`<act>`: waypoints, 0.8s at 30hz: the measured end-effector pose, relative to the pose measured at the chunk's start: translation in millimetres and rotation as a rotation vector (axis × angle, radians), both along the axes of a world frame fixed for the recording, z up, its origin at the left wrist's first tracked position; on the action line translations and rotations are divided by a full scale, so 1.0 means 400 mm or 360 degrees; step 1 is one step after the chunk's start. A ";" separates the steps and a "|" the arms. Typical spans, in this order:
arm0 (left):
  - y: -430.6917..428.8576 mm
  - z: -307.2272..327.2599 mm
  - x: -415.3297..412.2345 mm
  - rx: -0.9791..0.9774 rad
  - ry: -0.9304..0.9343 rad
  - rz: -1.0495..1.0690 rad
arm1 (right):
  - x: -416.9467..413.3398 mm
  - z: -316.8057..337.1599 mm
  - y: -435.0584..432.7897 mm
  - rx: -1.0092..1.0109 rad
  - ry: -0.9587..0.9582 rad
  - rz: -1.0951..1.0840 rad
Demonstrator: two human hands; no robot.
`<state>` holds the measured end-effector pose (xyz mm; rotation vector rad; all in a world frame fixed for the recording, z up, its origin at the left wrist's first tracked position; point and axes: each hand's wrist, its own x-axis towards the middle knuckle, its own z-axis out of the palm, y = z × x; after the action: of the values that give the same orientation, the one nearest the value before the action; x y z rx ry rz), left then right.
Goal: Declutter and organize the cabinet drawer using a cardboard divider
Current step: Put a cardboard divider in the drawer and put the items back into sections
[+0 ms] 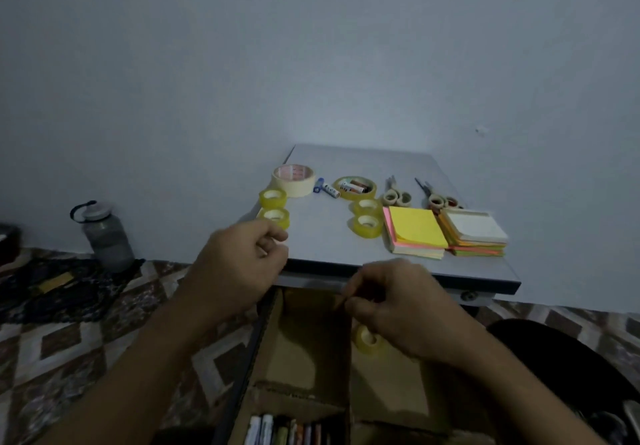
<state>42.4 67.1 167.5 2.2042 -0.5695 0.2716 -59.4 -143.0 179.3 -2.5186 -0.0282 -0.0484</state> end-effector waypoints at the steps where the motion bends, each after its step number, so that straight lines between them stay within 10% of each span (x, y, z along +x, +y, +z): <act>1: -0.019 0.018 0.034 0.0038 0.0047 -0.0005 | 0.023 0.020 -0.029 -0.0032 -0.0056 -0.0029; 24: -0.359 0.019 0.447 0.1077 -0.0448 0.0063 | 0.655 0.048 -0.297 -0.0417 -0.0096 -0.0076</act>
<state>221.1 -76.6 175.2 2.8537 -0.8673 0.4671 202.7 -261.9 198.5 -2.7791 0.0016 -0.1486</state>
